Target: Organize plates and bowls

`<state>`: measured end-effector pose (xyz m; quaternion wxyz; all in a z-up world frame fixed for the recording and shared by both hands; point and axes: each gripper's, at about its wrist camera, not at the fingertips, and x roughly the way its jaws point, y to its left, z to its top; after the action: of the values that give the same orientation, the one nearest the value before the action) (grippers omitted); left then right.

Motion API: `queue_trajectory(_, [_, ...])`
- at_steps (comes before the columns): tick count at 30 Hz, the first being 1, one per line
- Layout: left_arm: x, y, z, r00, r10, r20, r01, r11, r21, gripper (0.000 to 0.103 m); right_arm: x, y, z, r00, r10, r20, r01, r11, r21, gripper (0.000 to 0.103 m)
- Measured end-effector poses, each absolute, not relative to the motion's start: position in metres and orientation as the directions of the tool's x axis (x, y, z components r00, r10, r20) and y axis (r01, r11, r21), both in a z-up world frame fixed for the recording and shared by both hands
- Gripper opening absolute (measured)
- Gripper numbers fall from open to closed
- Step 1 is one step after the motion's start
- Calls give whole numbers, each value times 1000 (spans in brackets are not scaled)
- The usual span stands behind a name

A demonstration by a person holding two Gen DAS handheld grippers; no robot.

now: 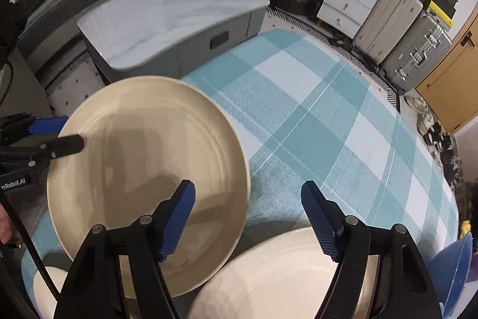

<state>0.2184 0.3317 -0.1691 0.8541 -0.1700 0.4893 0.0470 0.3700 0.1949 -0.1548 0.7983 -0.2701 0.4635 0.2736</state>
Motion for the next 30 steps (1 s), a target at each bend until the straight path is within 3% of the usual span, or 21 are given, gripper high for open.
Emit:
queue_trajectory(5, [219, 329, -166, 527, -106, -843, -218, 942, -254, 25, 368, 203, -158, 408, 185, -894, -699, 693, -175, 73])
queue_trajectory(10, [218, 328, -165, 529, -170, -831, -170, 938, -301, 9, 372, 204, -164, 382, 173, -908, -703, 692, -164, 59])
queue_trajectory(14, [217, 331, -166, 528, -194, -827, -156, 935, -319, 9, 374, 202, -165, 356, 175, -918, -699, 701, -138, 50])
queue_trajectory(16, [217, 330, -165, 526, -188, -829, -157, 937, -312, 9, 376, 201, -168, 314, 171, -934, -699, 707, -105, 31])
queue_trajectory(25, [216, 329, -165, 525, -167, -834, -174, 939, -297, 9, 376, 196, -168, 327, 166, -931, -681, 724, -110, 13])
queue_trajectory(30, [214, 326, -165, 522, -149, -840, -164, 949, -270, 9, 375, 197, -168, 331, 162, -930, -698, 705, -126, 13])
